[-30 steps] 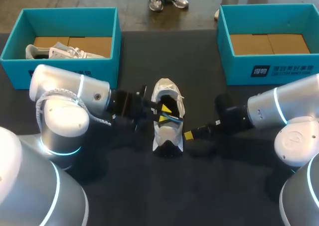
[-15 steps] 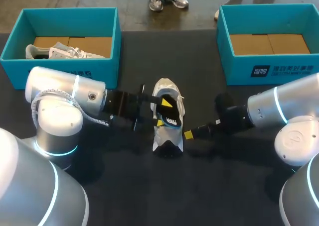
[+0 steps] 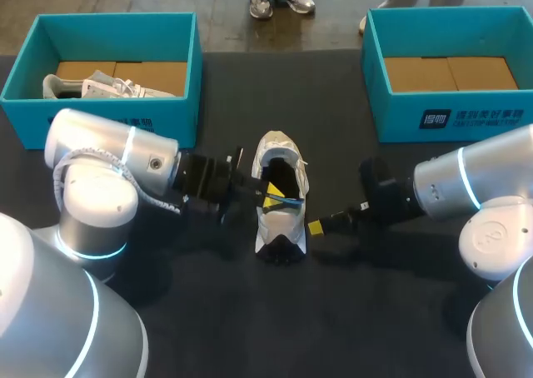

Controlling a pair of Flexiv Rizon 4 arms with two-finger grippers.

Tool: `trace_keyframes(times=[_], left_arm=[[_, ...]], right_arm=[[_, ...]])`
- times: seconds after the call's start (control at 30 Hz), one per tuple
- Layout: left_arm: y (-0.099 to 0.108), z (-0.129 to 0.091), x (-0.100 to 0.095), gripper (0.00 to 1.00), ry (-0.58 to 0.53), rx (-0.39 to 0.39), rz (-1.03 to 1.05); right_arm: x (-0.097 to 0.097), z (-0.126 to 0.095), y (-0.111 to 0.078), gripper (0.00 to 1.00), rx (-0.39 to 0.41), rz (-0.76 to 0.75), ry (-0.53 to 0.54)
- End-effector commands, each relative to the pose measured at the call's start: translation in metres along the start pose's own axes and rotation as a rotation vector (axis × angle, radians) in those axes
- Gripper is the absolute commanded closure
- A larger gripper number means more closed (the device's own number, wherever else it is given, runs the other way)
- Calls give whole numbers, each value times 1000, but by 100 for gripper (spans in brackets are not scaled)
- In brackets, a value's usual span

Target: Take the shoe out of the shoebox, open the shoe tongue, remove and reinsert the insole, then place the shoe into the shoebox

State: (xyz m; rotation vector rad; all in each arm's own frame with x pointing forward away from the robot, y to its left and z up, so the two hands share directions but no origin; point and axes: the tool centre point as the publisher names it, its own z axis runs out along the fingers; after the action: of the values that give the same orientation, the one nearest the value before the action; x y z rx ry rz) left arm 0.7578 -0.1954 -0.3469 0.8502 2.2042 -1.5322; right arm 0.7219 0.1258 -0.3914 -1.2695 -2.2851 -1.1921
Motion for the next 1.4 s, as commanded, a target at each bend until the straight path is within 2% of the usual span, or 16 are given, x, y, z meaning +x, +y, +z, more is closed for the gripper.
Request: trace_keyframes(times=[0.03, 0.43, 0.47, 0.5, 0.53, 0.6, 0.73, 0.97, 1.07, 1.1, 1.13, 1.17, 1.4], left_arm=[[9, 4, -3, 100, 4, -8, 16], [20, 9, -9, 100, -7, -26, 51], [19, 7, -9, 82, -13, -22, 46], [18, 6, -9, 59, -16, -23, 46], [16, 4, -10, 51, -23, -17, 43], [11, 1, -10, 44, -28, -8, 38], [1, -3, -13, 55, -38, 13, 44], [-14, -4, -11, 63, -35, 50, 61], [-14, -2, -8, 75, -21, 58, 56], [-13, -1, -7, 82, -11, 54, 57], [-12, 0, -6, 96, -7, 56, 52], [-10, 1, -4, 100, 3, 52, 52], [0, 5, 1, 100, 37, 41, 49]], right_arm=[[0, 1, -1, 0, -3, 2, 1], [-2, -1, 0, 0, -2, -1, 1], [-2, -1, 0, 0, -2, -1, 1], [-2, -1, -1, 0, -2, -1, 1], [-2, -1, -1, 0, -2, -1, 1], [-2, -1, -1, 0, -3, -1, 0], [-1, -1, -1, 0, -6, 0, -3], [0, -1, 0, 0, -6, -3, -4], [0, -1, 0, 0, -5, -4, -4], [0, -1, 0, 0, -5, -4, -4], [0, -1, 0, 0, -4, -4, -4], [1, -1, 0, 0, -4, -4, -4], [0, -1, -2, 0, -5, -1, -4]])
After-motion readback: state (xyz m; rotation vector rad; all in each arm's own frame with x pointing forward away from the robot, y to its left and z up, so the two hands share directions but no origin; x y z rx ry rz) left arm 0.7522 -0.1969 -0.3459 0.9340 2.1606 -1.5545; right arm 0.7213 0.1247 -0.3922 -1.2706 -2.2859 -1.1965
